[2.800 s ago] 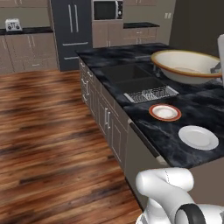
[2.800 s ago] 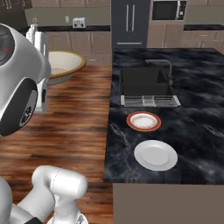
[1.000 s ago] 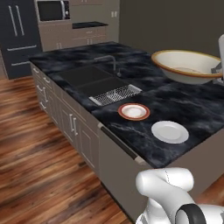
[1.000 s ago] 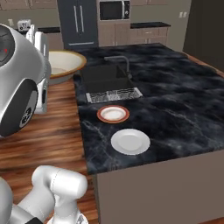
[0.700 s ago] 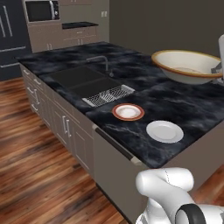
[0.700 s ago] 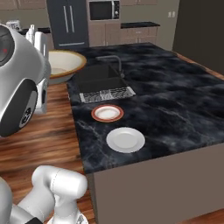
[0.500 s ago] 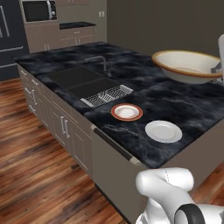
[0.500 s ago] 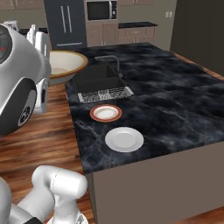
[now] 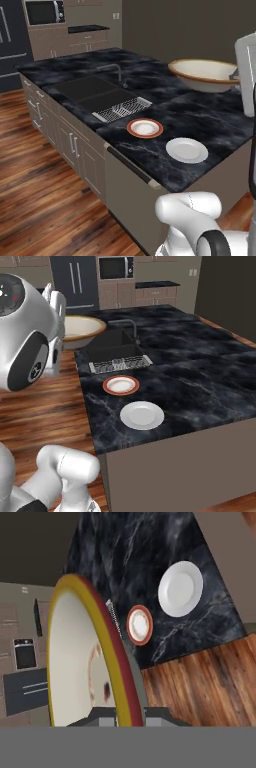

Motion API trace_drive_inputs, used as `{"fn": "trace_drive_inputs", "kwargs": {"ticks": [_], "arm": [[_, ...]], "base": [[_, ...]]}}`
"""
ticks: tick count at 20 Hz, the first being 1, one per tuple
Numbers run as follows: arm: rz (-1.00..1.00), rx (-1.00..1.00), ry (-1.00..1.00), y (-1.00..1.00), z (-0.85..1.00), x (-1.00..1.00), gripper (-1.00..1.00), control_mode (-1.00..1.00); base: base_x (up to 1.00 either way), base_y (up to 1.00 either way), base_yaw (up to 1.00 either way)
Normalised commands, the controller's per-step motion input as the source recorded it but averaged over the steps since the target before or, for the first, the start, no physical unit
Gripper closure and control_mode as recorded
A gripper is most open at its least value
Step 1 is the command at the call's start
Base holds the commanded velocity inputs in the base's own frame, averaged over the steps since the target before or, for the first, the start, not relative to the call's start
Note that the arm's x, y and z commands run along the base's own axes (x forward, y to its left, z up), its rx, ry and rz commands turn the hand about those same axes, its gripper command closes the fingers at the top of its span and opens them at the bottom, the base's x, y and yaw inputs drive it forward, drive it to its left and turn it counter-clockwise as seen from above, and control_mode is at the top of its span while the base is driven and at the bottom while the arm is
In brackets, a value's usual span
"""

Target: Move the bowls from the cabinet to the plates on the dining table.

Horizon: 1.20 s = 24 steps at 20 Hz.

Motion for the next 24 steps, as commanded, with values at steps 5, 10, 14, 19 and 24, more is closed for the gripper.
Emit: {"fn": "trace_drive_inputs", "kwargs": {"ticks": [5,10,14,19,24], "arm": [[0.09,0.00,0.19,0.00,-0.22,0.34,1.00,-1.00],[0.14,0.00,0.15,0.00,-0.29,0.31,1.00,-1.00],[0.15,-0.02,0.10,-0.05,-0.28,0.39,1.00,-1.00],[0.16,-0.01,0.07,-0.05,-0.30,0.40,1.00,-1.00],[0.19,0.01,-0.02,-0.02,-0.24,0.31,1.00,-1.00]], "base": [[0.00,0.00,0.00],[0.00,0.00,0.00],[0.00,0.00,0.00],[0.00,0.00,0.00],[0.00,0.00,0.00]]}}
